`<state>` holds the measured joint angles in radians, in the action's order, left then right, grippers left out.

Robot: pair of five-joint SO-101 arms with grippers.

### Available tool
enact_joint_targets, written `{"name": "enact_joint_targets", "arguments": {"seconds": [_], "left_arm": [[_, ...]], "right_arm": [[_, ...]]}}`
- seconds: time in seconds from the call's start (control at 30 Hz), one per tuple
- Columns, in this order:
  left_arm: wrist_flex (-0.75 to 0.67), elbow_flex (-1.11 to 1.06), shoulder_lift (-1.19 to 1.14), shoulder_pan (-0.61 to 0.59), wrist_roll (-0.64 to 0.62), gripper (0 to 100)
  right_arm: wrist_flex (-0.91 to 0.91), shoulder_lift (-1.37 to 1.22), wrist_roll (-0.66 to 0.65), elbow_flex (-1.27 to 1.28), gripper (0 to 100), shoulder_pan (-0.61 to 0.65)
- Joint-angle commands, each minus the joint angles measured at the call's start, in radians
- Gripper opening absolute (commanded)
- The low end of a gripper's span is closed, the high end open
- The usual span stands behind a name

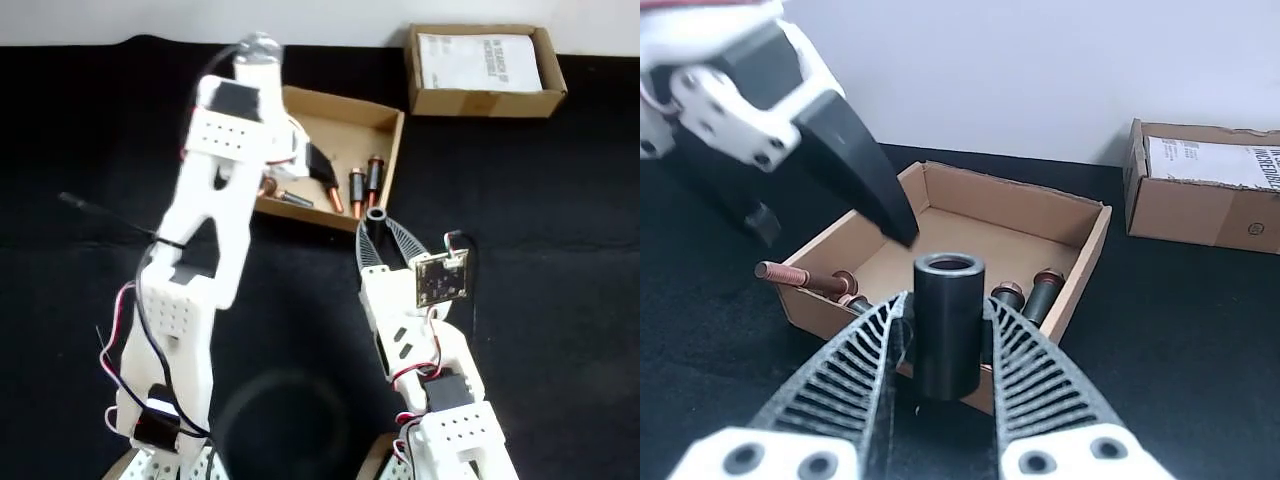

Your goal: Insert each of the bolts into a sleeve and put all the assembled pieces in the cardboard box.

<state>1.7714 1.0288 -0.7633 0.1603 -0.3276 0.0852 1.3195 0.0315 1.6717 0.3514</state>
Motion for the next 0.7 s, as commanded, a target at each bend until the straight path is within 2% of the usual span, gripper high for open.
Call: {"name": "enact_joint_targets", "arguments": {"seconds": [0.0, 0.3, 0.53, 0.67], "left_arm": [[-0.005, 0.045, -0.024, -0.013, 0.026, 40], [-0.114, 0.045, -0.097, -0.133, 0.057, 40], [-0.130, 0.045, -0.102, -0.125, 0.135, 40], [-0.153, 0.045, -0.104, -0.107, 0.232, 40]], "right_arm": [[-0.001, 0.028, -0.011, 0.058, 0.7, -0.008], [-0.001, 0.024, -0.011, 0.059, 0.7, -0.008], [-0.001, 0.024, -0.011, 0.058, 0.7, -0.008], [-0.001, 0.024, -0.011, 0.058, 0.7, -0.008]]}}
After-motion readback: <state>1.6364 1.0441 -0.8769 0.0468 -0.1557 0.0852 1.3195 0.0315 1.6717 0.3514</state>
